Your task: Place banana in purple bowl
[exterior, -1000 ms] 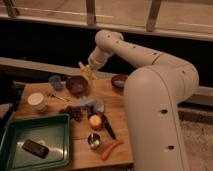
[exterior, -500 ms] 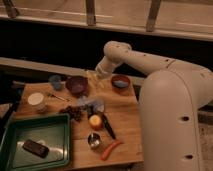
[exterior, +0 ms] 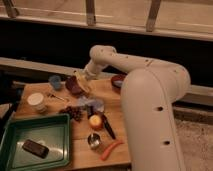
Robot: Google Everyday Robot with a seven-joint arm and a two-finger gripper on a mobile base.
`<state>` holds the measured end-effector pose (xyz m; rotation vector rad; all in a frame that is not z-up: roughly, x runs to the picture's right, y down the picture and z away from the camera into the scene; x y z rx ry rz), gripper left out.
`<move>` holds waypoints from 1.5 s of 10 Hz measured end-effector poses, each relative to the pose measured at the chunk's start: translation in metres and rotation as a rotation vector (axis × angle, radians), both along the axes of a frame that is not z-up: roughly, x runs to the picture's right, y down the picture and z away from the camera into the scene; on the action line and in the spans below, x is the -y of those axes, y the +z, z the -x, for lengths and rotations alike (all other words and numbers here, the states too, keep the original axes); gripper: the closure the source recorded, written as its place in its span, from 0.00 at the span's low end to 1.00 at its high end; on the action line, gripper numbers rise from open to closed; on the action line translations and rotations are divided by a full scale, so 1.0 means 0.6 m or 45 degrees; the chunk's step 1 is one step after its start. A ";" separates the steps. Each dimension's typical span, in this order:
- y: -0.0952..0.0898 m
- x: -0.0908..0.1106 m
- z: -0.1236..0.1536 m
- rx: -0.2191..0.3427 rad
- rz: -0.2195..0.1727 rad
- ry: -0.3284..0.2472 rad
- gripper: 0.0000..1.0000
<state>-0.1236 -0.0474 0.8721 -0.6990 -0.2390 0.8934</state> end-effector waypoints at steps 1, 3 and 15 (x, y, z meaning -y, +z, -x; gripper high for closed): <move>0.010 0.000 0.018 0.014 -0.006 -0.010 1.00; 0.028 -0.003 0.042 0.055 -0.014 -0.022 1.00; 0.028 0.045 0.073 0.072 -0.124 -0.063 0.40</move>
